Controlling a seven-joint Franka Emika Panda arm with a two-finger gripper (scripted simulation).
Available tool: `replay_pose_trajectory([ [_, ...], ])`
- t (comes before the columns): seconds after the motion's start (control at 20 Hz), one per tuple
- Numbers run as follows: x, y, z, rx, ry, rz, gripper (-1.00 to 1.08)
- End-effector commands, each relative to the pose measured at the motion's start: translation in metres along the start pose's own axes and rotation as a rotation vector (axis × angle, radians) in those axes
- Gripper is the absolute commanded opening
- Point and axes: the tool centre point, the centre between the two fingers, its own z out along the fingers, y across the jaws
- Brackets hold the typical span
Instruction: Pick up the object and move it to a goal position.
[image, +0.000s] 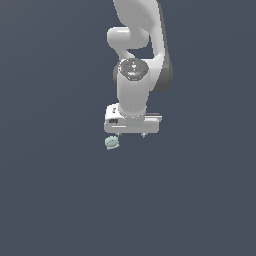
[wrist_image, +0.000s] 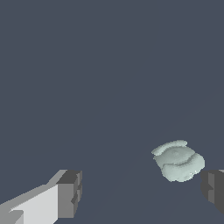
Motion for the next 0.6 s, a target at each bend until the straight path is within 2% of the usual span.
replay_pose_trajectory([
  [0.0, 0.0, 0.0, 0.0, 0.0, 0.0, 0.0, 1.0],
  [0.55, 0.006, 0.004, -0.016, 0.021, 0.023, -0.005, 1.0],
])
